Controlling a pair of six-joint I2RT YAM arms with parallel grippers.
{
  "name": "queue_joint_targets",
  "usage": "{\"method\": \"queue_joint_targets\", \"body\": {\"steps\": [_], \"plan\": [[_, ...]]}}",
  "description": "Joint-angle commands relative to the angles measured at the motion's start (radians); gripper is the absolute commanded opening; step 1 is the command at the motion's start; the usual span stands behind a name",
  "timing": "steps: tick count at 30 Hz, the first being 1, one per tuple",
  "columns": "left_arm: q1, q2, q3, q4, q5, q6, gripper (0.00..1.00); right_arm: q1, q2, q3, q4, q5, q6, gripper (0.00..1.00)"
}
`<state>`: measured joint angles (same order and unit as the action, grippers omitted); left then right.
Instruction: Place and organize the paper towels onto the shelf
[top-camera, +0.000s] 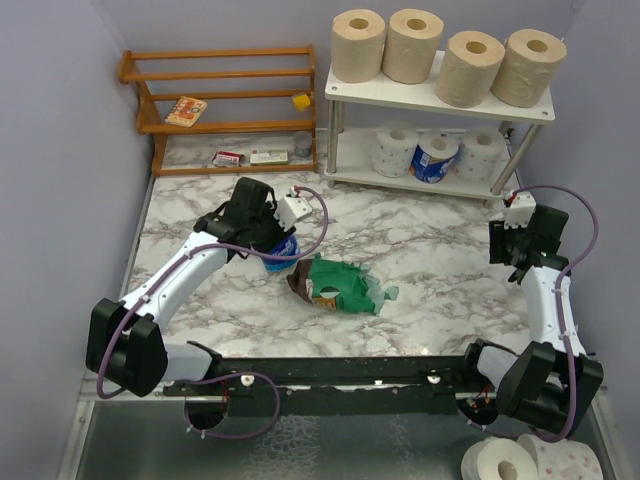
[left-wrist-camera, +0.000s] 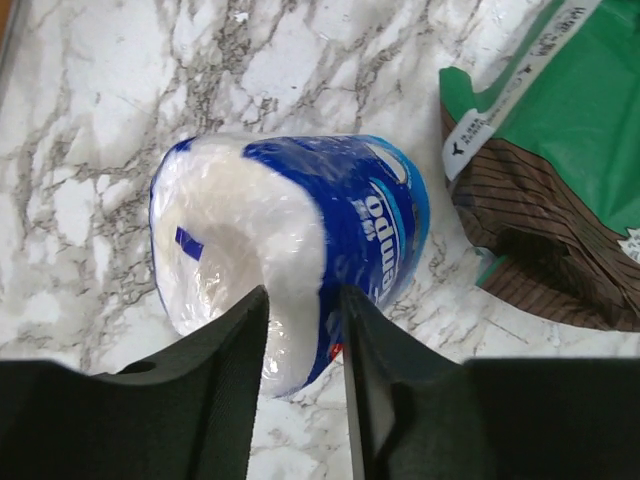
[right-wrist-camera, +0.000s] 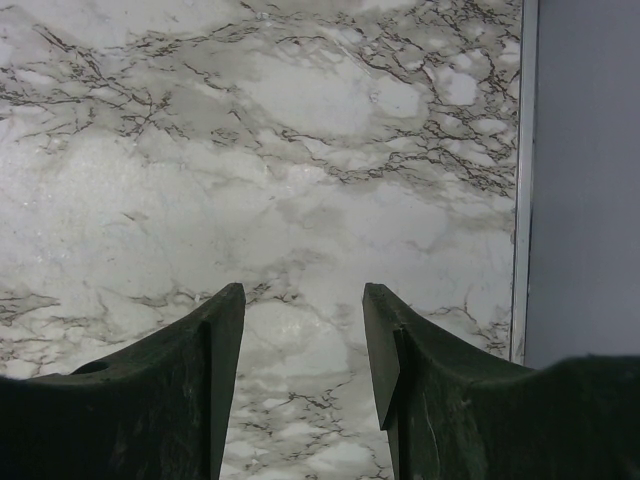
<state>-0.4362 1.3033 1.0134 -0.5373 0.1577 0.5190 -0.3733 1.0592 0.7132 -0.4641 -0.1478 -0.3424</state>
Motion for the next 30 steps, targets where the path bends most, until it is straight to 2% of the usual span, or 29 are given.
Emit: {"method": "queue_joint_targets", "body": {"steps": [1, 4, 9, 11, 13, 15, 22, 28, 30], "plan": [[-0.009, -0.017, -0.006, -0.062, 0.097, -0.06, 0.39, -0.006, 0.001, 0.012, -0.002, -0.02, -0.006, 0.52], [-0.01, -0.035, -0.007, -0.061, 0.125, -0.069, 0.41, -0.006, 0.0, 0.014, -0.003, -0.019, -0.005, 0.52], [-0.01, -0.041, 0.013, -0.064, 0.134, -0.089, 0.54, -0.006, -0.005, 0.011, -0.001, -0.019, -0.005, 0.52], [-0.01, -0.048, 0.02, -0.073, 0.144, -0.074, 0.62, -0.006, 0.002, 0.013, -0.001, -0.019, -0.004, 0.52], [-0.011, -0.057, 0.022, -0.08, 0.15, -0.037, 0.76, -0.006, 0.012, 0.015, -0.002, -0.019, -0.006, 0.52], [-0.011, -0.048, 0.021, -0.08, 0.137, -0.006, 0.8, -0.006, 0.018, 0.017, -0.005, -0.019, -0.006, 0.52], [-0.011, 0.048, 0.054, -0.104, 0.065, 0.013, 0.75, -0.006, 0.029, 0.019, -0.007, -0.019, -0.005, 0.52], [-0.012, 0.13, 0.05, -0.089, 0.066, 0.008, 0.57, -0.006, 0.025, 0.018, -0.005, -0.019, -0.006, 0.52], [-0.012, 0.147, 0.052, -0.089, 0.074, 0.003, 0.57, -0.006, 0.03, 0.018, -0.005, -0.018, -0.006, 0.52]]}}
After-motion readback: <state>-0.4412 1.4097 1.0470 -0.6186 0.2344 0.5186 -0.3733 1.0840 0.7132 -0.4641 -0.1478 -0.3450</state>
